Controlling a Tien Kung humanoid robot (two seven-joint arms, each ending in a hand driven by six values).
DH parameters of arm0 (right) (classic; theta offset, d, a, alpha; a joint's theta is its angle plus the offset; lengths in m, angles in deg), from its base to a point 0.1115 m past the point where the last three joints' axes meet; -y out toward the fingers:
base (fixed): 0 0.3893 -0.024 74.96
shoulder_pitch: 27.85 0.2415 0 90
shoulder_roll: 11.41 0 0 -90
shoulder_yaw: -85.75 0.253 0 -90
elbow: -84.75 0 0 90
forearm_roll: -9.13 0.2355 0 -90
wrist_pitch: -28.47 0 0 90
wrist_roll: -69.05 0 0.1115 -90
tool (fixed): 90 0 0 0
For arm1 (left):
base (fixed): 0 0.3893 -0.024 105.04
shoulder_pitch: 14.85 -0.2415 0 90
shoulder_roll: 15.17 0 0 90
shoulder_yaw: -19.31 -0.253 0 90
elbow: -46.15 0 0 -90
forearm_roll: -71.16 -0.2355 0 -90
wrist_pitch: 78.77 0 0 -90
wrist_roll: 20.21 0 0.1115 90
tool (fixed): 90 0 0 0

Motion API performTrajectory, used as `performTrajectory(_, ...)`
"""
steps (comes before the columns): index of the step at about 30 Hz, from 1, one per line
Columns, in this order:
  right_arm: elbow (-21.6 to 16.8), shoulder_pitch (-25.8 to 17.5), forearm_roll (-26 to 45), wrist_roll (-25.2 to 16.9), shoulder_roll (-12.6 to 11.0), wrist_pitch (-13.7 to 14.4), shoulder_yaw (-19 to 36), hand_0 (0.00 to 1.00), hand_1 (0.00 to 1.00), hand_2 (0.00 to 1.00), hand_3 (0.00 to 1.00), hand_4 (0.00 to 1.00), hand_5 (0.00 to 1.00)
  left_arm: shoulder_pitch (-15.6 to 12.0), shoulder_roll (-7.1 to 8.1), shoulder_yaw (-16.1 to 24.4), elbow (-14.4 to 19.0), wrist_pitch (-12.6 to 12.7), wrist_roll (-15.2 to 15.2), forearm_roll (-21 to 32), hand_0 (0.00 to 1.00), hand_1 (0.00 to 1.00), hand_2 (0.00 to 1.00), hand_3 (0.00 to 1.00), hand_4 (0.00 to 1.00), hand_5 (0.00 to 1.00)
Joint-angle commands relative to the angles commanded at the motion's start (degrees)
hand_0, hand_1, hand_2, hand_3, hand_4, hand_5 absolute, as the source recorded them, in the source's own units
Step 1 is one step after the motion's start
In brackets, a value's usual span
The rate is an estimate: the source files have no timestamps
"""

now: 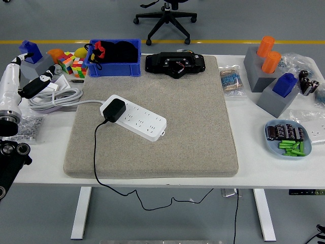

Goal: Press the white button,pick up the black plug,place it near the board,insert it into the board

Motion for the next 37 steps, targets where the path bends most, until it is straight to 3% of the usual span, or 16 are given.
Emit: performTrajectory(37,0.0,-0.6,-0.5,0.0,0.4,-0.1,0.6,0.628,0.603,0.600,0.585,0.655,0.399,-0.8,-0.26,0.7,1.2,-0.3,-0.4,0.8,0.989,0.961,0.909,0.841,0.773,0.442)
